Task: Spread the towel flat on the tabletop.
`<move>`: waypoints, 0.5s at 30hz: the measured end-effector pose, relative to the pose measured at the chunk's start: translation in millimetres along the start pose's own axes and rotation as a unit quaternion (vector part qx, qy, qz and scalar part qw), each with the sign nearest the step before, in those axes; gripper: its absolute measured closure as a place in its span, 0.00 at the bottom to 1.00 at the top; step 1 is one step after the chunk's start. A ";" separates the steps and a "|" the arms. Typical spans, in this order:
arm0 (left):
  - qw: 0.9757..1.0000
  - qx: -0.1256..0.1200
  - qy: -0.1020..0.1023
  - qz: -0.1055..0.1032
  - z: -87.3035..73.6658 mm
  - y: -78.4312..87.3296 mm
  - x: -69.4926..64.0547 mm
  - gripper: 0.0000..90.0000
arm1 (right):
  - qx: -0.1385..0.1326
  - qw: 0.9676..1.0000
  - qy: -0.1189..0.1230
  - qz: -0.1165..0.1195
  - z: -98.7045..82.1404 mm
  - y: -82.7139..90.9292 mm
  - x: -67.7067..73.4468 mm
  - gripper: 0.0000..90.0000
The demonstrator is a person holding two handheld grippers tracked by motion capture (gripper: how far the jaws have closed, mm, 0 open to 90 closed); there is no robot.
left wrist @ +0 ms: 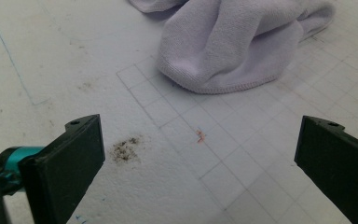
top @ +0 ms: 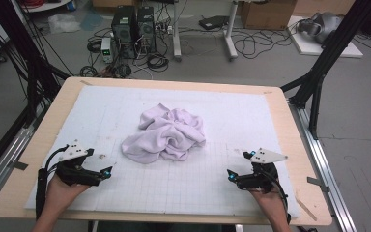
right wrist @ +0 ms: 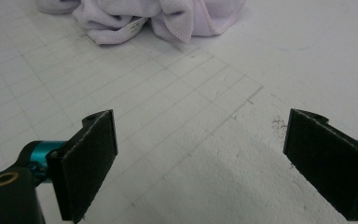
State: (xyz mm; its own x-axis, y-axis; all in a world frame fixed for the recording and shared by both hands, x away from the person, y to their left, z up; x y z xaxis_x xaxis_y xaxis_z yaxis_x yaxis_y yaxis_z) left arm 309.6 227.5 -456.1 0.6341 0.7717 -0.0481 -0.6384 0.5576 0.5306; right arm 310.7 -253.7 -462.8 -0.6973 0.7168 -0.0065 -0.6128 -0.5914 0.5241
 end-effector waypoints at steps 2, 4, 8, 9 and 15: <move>1.000 0.001 0.000 0.000 0.0 0.0 0.9 0.02 | -0.001 1.000 0.001 0.001 0.2 -0.6 -0.5 0.10; 1.000 0.000 0.002 0.000 0.1 -0.2 1.5 0.02 | 0.000 1.000 0.000 0.002 0.1 -1.2 -0.4 0.10; 1.000 0.000 0.003 0.000 -0.2 -0.8 1.4 0.02 | -0.001 1.000 0.001 0.003 0.2 -1.6 -0.5 0.10; 1.000 0.000 0.003 0.001 -0.2 -0.8 1.1 0.02 | -0.001 1.000 0.000 0.004 0.1 -1.3 -0.3 0.10; 1.000 0.000 0.003 -0.003 0.3 -1.6 -0.3 0.03 | -0.004 1.000 0.002 0.002 0.4 -0.6 -0.7 0.10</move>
State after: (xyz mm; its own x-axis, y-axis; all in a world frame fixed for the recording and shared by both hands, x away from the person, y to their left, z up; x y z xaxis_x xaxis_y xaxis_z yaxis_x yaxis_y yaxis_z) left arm 310.6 226.4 -456.7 0.6352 0.7703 -0.0561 -0.6344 0.5618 0.5309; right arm 311.7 -253.7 -462.8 -0.7012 0.7129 -0.0068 -0.6126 -0.5976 0.5173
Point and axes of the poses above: each handheld gripper's, and its own axes: y roughly backward along the jaws, z roughly out of its top, x roughly to its left, the point moved 6 cm from there along -y, roughly forward along the jaws, and after that the axes turned 2 degrees about -x, right-handed, at the moved point
